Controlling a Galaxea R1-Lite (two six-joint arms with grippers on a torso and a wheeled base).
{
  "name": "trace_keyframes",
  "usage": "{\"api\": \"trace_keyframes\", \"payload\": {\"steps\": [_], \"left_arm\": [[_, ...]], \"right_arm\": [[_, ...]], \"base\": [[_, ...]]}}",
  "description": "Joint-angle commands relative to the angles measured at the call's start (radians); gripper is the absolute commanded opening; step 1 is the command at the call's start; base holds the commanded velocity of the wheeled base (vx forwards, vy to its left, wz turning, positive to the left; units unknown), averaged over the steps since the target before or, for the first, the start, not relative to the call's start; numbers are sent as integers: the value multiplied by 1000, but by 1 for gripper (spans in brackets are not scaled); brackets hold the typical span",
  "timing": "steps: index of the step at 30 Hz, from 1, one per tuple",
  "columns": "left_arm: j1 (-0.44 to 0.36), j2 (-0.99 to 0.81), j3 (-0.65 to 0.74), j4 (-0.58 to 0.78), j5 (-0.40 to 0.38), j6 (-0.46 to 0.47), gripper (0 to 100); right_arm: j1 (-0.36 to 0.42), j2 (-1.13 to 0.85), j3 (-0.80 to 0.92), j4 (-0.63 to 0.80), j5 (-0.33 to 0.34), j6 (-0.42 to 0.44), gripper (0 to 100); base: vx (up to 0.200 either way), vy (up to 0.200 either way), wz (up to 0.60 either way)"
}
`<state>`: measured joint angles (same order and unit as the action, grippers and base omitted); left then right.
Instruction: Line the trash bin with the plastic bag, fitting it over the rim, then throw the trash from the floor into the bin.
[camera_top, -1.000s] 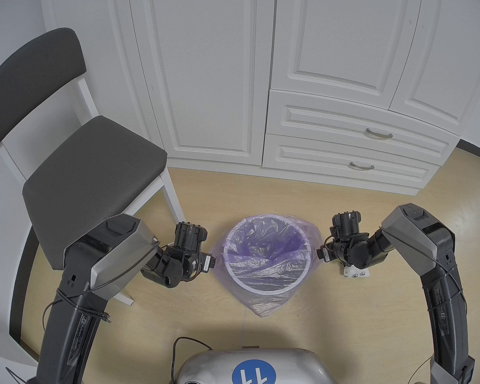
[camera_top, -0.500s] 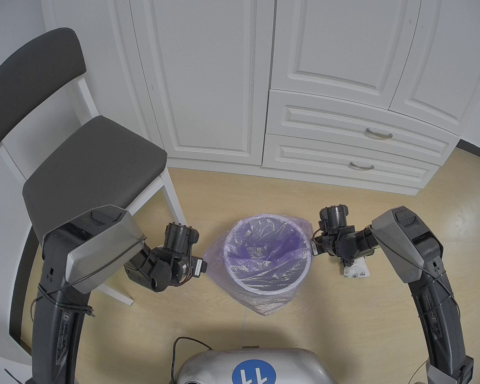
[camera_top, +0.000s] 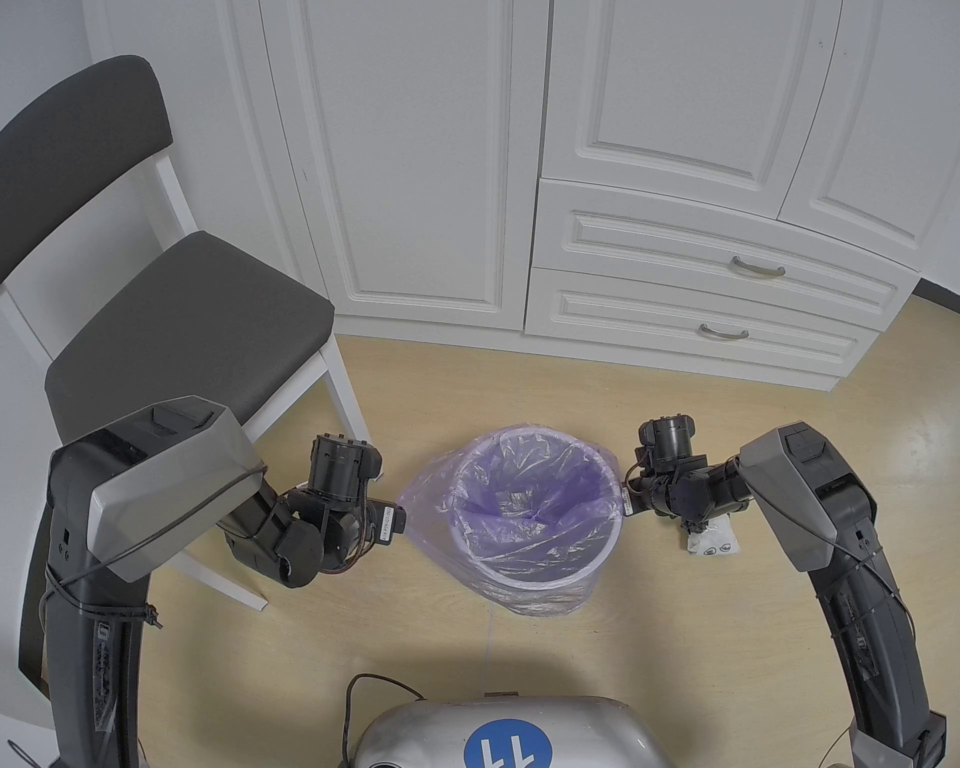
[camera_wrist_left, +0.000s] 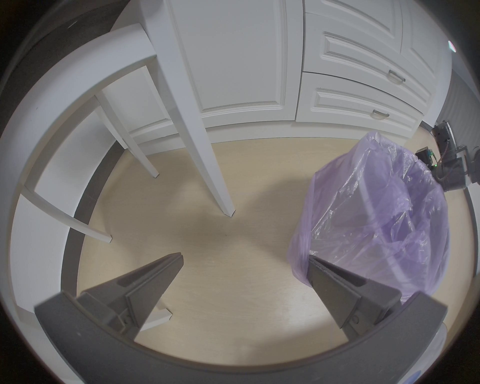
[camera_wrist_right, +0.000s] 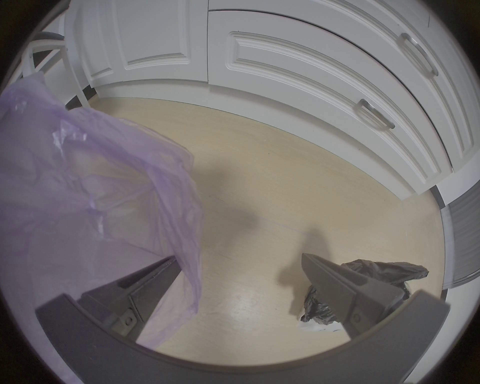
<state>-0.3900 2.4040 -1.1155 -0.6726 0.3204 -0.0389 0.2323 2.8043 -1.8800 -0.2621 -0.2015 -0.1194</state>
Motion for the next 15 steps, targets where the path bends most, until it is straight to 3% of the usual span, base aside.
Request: {"api": "trace_keyframes", "payload": {"steps": [1, 5, 15], "left_arm": [[7, -25, 34, -16, 0, -1, 100], [11, -66, 109, -45, -3, 1, 100], [11, -71, 168, -108, 0, 1, 100]], "right_arm": [[-1, -155, 157, -3, -3, 9, 100], [1, -302, 309, -12, -4, -6, 100], [-7, -318, 297, -14, -1, 4, 100]], "base": [[0, 0, 0], [0, 0, 0], [0, 0, 0]]}}
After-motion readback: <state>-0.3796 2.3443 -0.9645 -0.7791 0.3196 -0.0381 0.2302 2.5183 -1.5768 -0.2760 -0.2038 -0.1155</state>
